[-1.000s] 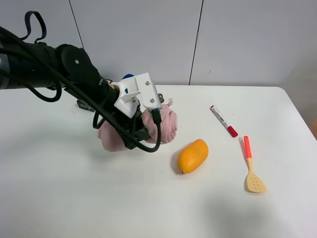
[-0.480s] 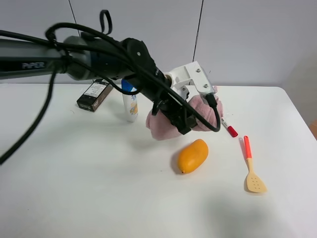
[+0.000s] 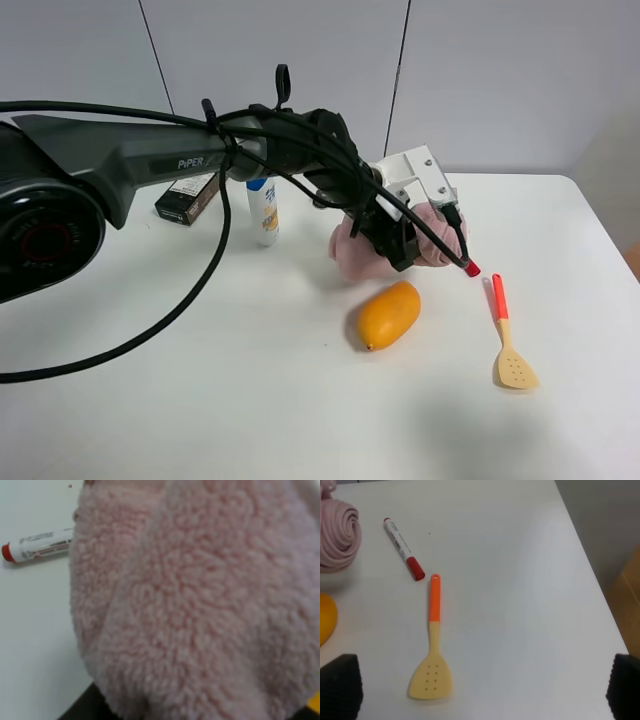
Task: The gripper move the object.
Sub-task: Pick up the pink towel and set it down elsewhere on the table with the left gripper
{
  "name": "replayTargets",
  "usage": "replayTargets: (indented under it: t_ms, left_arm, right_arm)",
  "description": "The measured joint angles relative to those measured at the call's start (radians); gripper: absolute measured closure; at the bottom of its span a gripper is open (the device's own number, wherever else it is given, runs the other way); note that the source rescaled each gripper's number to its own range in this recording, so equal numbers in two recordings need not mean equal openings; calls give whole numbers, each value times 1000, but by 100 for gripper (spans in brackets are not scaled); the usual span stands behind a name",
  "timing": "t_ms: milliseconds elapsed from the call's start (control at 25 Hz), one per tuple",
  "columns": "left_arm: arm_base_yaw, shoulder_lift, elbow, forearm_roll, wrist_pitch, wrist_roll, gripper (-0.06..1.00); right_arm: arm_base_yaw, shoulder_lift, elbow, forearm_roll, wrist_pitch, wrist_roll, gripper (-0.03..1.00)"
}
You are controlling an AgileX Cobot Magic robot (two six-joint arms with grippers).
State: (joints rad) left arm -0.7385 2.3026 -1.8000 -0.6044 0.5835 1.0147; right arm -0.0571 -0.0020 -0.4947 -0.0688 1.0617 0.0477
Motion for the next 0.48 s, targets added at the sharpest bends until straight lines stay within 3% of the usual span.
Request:
replayTargets:
  t_ms: [200, 240, 280, 360, 440, 480]
  left_arm:
    - [3, 26, 0, 0, -15, 0, 93]
    - [3, 27, 0, 0, -17, -1, 86]
    - [3, 27, 0, -1, -23, -10, 73]
    - [3, 27, 0, -3, -59, -45, 30]
    - [3, 27, -1, -5, -98, -81, 7]
    - [3, 27, -2, -5, -111, -95, 1]
  right_arm:
    - [0, 0, 0, 0, 0, 0, -3]
    - [0, 0, 0, 0, 0, 0, -3]
    - [0, 0, 0, 0, 0, 0, -3]
    - [0, 0, 0, 0, 0, 0, -3]
    - [0, 0, 0, 0, 0, 0, -3]
    - [0, 0, 0, 0, 0, 0, -3]
